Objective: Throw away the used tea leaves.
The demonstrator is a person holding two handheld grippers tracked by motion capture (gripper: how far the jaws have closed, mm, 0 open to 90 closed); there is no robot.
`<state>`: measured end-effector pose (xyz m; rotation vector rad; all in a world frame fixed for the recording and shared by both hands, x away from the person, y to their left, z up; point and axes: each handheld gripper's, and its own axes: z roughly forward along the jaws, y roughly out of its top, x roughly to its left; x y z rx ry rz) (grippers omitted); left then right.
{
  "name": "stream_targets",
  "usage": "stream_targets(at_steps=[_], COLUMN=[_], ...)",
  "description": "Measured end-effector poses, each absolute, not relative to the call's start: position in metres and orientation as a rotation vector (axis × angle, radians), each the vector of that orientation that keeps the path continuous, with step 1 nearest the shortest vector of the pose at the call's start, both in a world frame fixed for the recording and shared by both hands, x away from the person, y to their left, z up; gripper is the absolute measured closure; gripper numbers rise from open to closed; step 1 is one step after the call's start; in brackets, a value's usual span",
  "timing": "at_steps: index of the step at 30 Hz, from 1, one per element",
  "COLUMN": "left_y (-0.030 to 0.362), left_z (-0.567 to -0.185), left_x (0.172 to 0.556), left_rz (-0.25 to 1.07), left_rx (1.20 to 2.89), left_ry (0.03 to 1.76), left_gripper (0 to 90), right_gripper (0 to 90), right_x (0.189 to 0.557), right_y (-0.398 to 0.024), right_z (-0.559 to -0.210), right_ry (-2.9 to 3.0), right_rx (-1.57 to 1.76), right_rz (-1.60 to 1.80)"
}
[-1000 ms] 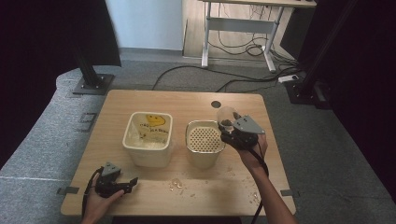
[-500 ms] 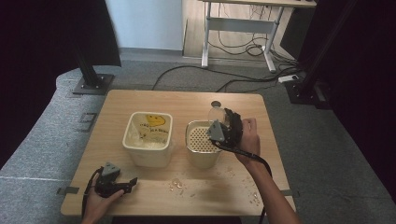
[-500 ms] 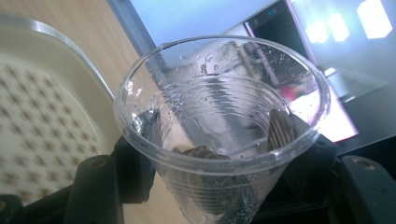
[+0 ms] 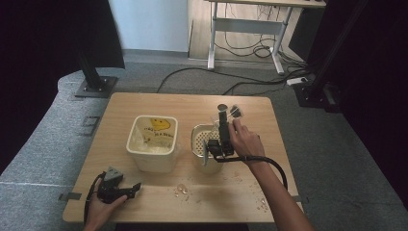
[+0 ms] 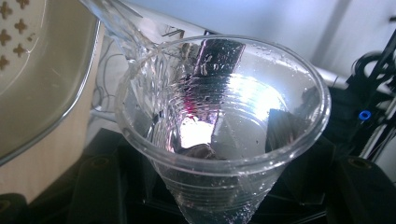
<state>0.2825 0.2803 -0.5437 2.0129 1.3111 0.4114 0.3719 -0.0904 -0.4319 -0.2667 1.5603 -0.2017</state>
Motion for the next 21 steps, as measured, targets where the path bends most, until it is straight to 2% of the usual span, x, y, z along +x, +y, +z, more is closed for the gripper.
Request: stream_targets(at_steps=[9,21], left_y=[0.2805,0.2803], left_z=[-0.5437,-0.5438], left_x=[0.2824,0.2824], left_rz=[0.411,0.415], left_rx=[2.016,2.02], left_ry=[1.309,1.306], left_gripper=[14.3,14.3], right_gripper=[37.5,37.5], right_x=[0.3708,0.37], right_y=[-0.0827,-0.0862], right_z=[-0.4334,-0.4263], right_ry=[1.469,1.466], right_rx=[-0.433,-0.414], right_rz=[-0.325,-0.313])
